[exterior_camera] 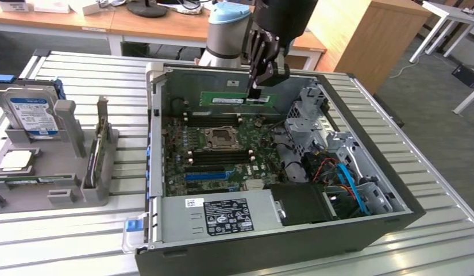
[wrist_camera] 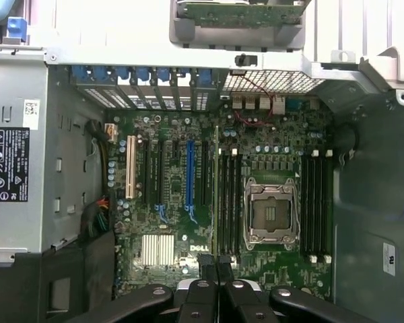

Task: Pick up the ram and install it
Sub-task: 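Pick up the ram and move it above insertion slot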

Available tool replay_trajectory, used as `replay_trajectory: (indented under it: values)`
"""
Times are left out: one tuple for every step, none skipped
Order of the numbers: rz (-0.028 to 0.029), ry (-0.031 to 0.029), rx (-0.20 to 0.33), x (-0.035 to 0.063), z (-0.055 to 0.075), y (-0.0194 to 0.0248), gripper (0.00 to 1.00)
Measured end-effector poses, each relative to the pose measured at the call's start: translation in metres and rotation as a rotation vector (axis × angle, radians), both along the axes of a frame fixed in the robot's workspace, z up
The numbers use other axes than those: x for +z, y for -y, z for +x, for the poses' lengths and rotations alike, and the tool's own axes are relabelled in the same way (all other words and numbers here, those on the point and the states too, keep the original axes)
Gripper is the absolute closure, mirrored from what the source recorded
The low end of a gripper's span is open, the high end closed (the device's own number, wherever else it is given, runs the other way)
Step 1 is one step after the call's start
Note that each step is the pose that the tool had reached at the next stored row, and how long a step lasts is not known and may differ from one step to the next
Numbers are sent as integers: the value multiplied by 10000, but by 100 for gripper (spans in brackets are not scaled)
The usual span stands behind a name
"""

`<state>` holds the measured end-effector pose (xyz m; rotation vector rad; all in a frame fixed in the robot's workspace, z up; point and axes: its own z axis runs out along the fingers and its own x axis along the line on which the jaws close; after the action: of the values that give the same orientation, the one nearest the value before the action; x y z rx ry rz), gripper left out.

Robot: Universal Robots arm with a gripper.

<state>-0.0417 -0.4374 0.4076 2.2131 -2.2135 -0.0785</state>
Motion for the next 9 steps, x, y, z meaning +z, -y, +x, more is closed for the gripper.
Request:
replay_trajectory:
  values:
    - [1,3,0,-14,0,0,88]
    - [1,6,1,-29,0,0,88]
    - [0,7,1,-44,0,0,88]
    - [0,8,0,-59,0,0,88]
    - [0,7,0,-76,0,0,88]
    - [1,8,1,-93,0,0,88]
    - [1,8,0,-109,0,0,88]
    - [1,8,0,-126,0,0,88]
    - [1,8,0,-141,0,0,88]
